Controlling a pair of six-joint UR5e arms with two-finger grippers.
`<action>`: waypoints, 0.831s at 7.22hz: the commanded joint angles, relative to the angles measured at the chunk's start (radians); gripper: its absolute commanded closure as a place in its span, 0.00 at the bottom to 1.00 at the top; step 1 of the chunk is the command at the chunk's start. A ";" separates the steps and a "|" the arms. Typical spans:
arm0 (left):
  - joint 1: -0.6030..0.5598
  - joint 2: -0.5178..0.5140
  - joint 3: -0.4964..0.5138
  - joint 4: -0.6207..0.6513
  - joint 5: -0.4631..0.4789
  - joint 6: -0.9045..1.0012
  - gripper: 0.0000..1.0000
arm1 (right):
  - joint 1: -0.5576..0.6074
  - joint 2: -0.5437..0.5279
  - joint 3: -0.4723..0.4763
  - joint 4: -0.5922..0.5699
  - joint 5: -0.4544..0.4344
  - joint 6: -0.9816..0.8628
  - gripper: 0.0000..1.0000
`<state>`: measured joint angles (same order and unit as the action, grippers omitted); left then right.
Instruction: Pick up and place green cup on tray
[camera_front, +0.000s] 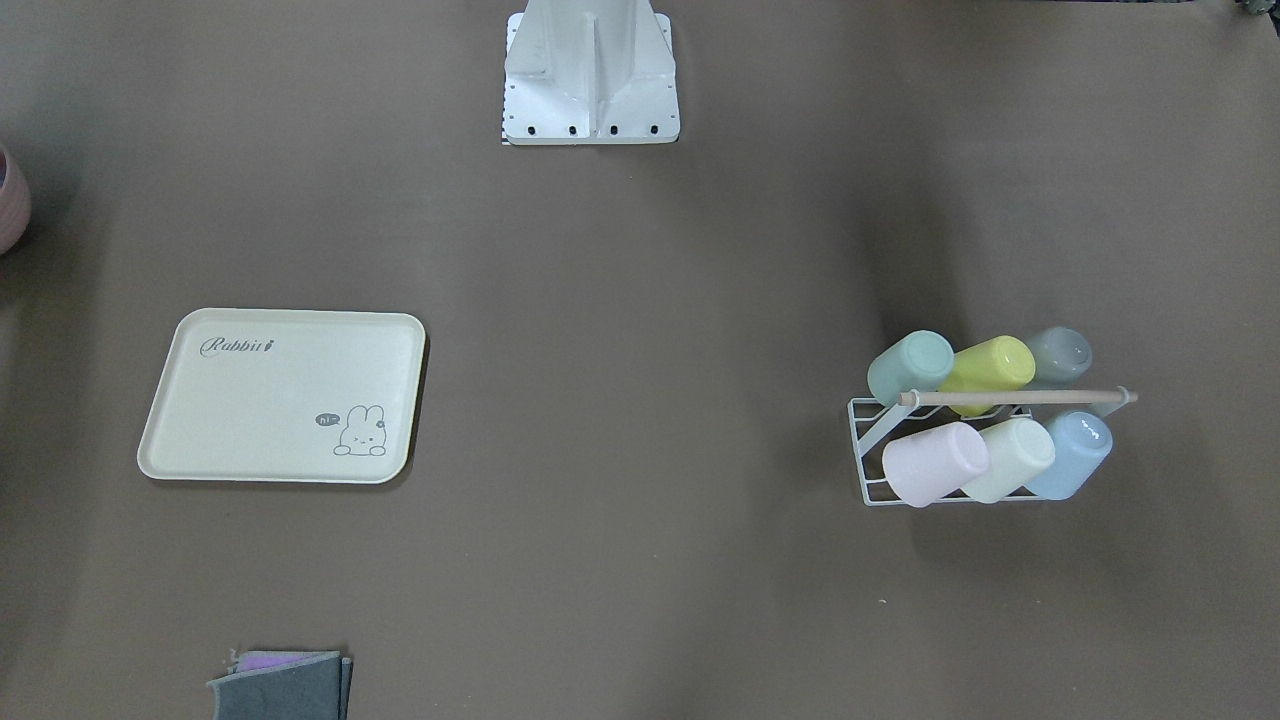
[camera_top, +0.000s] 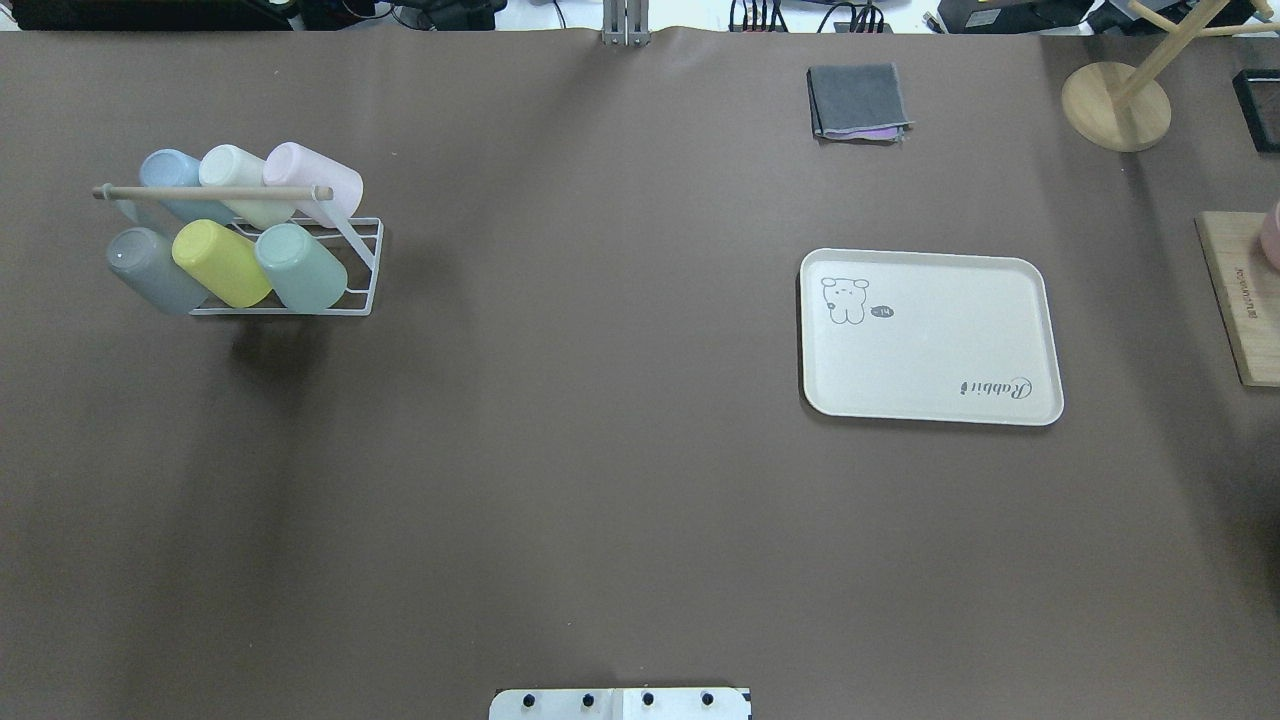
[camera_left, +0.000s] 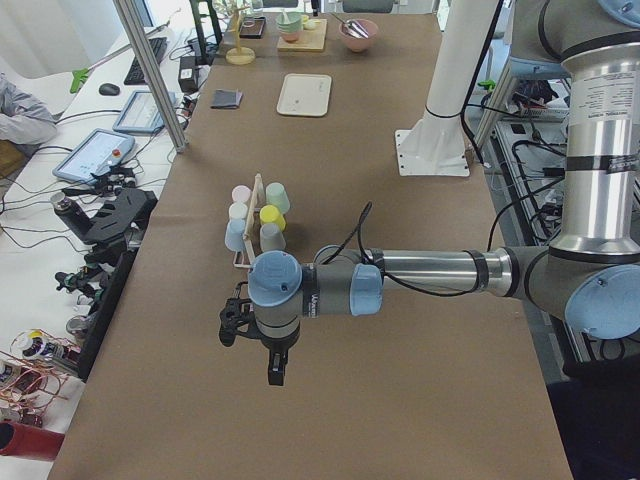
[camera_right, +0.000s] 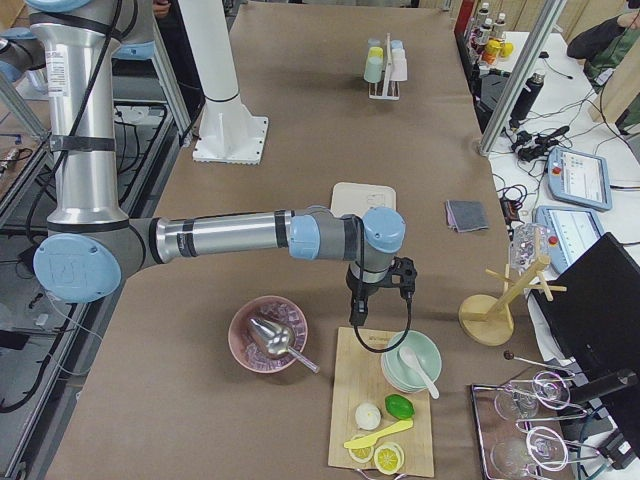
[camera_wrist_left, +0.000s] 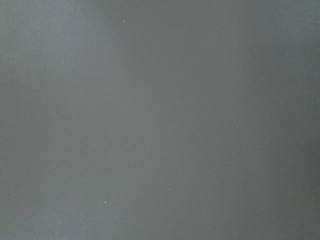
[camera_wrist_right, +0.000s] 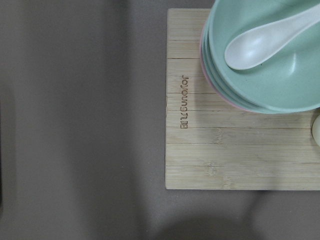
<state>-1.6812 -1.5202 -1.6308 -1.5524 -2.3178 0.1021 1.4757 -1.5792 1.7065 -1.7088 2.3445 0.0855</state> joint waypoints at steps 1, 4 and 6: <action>-0.002 0.000 -0.001 0.000 0.000 0.001 0.01 | 0.002 -0.016 0.008 0.003 0.001 -0.013 0.00; -0.002 0.000 -0.001 0.000 -0.006 0.001 0.01 | 0.002 -0.021 0.010 0.015 0.010 -0.024 0.00; -0.002 0.023 -0.020 -0.002 -0.011 0.001 0.01 | 0.002 -0.021 0.007 0.015 0.010 -0.024 0.00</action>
<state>-1.6827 -1.5098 -1.6415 -1.5528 -2.3259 0.1028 1.4772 -1.5994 1.7139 -1.6942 2.3537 0.0616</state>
